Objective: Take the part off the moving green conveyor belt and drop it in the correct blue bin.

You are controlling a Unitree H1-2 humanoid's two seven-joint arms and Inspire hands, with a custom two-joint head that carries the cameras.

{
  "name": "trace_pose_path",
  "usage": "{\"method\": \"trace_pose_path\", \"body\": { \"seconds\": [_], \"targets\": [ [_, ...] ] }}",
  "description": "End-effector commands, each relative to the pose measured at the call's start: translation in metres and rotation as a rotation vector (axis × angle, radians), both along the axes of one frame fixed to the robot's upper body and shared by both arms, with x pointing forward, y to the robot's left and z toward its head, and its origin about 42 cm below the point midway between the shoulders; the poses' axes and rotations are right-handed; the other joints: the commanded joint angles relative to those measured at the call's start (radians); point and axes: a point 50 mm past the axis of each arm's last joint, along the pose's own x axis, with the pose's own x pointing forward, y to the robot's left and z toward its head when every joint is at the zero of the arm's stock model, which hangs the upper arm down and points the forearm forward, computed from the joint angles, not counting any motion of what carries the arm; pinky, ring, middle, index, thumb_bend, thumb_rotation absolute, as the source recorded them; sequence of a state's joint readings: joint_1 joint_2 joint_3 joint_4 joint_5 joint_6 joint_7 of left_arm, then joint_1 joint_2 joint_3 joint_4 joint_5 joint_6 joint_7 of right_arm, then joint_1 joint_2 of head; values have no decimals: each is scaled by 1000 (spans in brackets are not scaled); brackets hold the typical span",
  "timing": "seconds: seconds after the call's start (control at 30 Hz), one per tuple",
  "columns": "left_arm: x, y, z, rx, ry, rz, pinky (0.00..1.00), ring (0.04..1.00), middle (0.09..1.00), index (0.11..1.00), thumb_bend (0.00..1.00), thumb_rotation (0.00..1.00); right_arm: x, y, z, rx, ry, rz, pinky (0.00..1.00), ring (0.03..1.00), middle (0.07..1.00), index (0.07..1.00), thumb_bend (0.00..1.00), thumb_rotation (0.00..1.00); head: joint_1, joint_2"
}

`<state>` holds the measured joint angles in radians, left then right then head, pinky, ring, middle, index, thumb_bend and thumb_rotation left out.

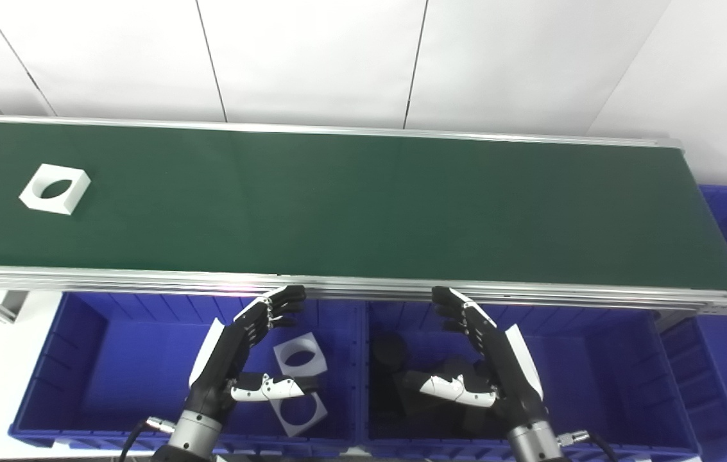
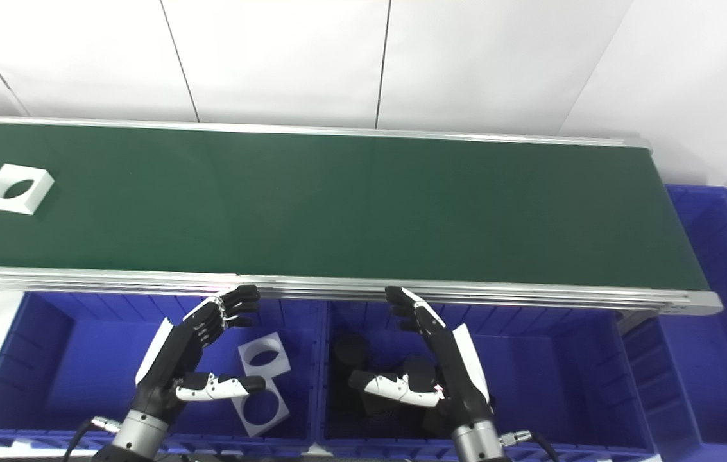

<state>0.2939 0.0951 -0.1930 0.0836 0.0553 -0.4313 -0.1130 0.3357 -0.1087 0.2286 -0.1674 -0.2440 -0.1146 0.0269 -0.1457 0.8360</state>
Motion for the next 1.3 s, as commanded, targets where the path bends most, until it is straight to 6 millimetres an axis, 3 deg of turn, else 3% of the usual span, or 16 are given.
{"method": "trace_pose_path", "body": {
  "seconds": [0.0,0.23,0.37,0.4,0.43,0.47,0.63,0.87,1.27],
  "targets": [
    [6,1,8,-7,-64,-4,715,781,812,797,858,254,4,2,10,18,-76,17,777,831,848,850,815,301,0,0],
    [6,1,9,-4,-66,-4,715,783,814,799,856,253,3,3,10,19,-77,17,772,827,845,849,815,289,6,0],
    [5,-2,7,-3,-59,-9,713,781,811,796,861,258,2,-1,7,20,-76,18,772,828,845,849,814,284,87,-28],
    [5,-4,6,3,-57,-16,710,781,811,800,856,263,1,-4,6,18,-77,22,771,829,849,855,806,283,165,-56],
    [5,-6,6,8,-57,-21,704,778,809,801,855,263,0,-6,5,17,-77,26,771,831,851,861,798,281,165,-56],
    [4,-8,5,8,-55,-24,701,776,807,800,854,262,-1,-9,3,17,-79,30,771,832,853,863,794,280,227,-86],
    [0,-25,0,6,-41,-19,692,765,798,787,875,249,-6,-22,-4,48,-68,35,787,845,864,874,784,265,326,-163],
    [-1,-37,-6,31,-42,1,677,751,787,772,886,245,-8,-29,-11,37,-75,40,784,835,851,863,796,258,333,-213],
    [-2,-28,0,20,-64,5,671,735,776,768,902,248,-9,-25,-21,34,-78,47,773,832,848,856,801,274,328,-268]
  ]
}}
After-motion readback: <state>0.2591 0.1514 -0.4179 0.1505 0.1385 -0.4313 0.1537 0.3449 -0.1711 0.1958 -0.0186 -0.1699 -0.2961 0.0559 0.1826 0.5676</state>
